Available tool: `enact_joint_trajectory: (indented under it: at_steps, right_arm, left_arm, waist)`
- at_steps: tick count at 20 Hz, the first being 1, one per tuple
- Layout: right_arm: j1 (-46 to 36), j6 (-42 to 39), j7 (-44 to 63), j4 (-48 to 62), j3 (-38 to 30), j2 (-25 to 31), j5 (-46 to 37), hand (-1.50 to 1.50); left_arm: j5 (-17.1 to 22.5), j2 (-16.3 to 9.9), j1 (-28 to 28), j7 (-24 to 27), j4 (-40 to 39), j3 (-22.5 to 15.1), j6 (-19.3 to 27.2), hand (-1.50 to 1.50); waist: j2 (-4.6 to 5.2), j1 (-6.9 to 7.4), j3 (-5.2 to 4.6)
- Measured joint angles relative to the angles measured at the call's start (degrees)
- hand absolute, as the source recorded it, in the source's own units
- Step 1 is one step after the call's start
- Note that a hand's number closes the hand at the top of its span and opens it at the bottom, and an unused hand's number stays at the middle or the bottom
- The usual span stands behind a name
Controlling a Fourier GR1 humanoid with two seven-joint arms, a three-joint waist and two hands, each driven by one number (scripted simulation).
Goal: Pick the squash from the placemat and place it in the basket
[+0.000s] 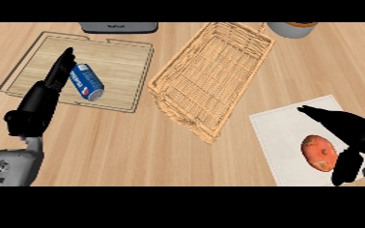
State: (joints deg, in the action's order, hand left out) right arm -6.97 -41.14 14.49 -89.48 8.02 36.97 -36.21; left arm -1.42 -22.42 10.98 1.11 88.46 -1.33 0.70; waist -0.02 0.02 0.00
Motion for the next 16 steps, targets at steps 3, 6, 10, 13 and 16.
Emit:
enact_joint_trajectory:
  at_steps: [3,6,10,13,16]
  right_arm:
    - [1.58,0.78,-1.34,0.05,-0.3,-1.03,-1.96,-1.5]
    - [3.28,0.55,-2.55,-0.39,-1.01,-1.42,-3.72,-1.5]
    - [3.24,0.59,-4.58,1.78,-1.86,-2.26,-6.33,-1.5]
    - [2.52,0.74,-4.15,3.01,-2.15,-4.24,-8.35,-1.5]
    - [2.36,1.11,-6.28,4.73,-3.12,-4.22,-9.67,-1.5]
  left_arm:
    - [-1.04,0.97,-0.16,-1.48,1.5,0.41,-0.16,0.0]
    - [-1.26,1.25,0.01,-1.53,1.38,1.83,-1.51,0.0]
    - [-1.98,2.25,-0.12,-1.68,1.83,2.86,-2.7,0.0]
    - [-2.68,3.04,-1.14,-1.89,2.99,3.46,-3.43,0.0]
    - [-3.57,3.85,0.23,-1.75,1.45,3.88,-3.94,0.0]
  waist:
    - [-0.01,-0.04,0.0]
    - [-0.02,-0.09,-0.01]
    - [0.0,-0.05,0.01]
    - [0.0,0.01,0.0]
    - [0.01,-0.04,-0.01]
